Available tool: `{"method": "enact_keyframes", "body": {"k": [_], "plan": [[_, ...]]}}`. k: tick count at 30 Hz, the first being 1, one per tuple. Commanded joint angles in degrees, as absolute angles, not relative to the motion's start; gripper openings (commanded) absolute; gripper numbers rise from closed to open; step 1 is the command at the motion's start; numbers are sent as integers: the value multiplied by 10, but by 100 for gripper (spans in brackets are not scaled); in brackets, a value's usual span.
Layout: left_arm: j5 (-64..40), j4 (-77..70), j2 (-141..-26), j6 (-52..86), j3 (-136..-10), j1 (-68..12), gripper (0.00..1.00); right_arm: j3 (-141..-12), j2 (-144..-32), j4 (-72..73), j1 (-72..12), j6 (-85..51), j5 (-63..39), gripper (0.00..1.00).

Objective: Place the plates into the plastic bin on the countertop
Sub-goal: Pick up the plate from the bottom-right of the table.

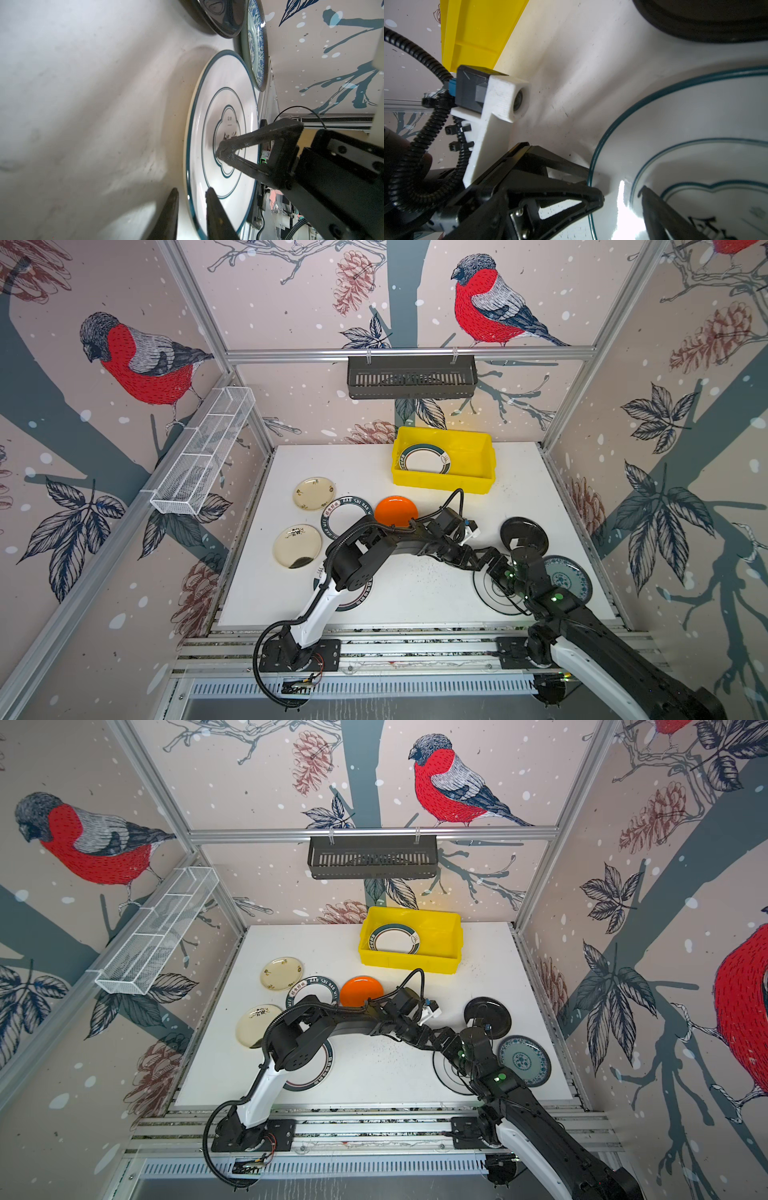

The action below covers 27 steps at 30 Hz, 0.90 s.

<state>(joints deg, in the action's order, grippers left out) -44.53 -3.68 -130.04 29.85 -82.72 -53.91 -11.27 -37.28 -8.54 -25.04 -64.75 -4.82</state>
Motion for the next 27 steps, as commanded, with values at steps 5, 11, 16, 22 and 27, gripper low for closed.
{"method": "enact_keyframes", "body": {"k": [5,11,16,22,27], "plan": [[-423,7,-1313,283,-839,-548,26,-110,-380,-57,-253,-654,-61,99],[-425,18,-1321,277,-850,-552,22,-108,-384,-48,-253,-654,-63,99],[-434,27,-1332,276,-861,-553,8,-106,-388,-36,-254,-654,-72,99],[-427,30,-1326,271,-859,-553,10,-110,-390,-41,-255,-652,-69,99],[-413,34,-1314,261,-855,-550,7,-112,-384,-44,-255,-652,-68,99]]}}
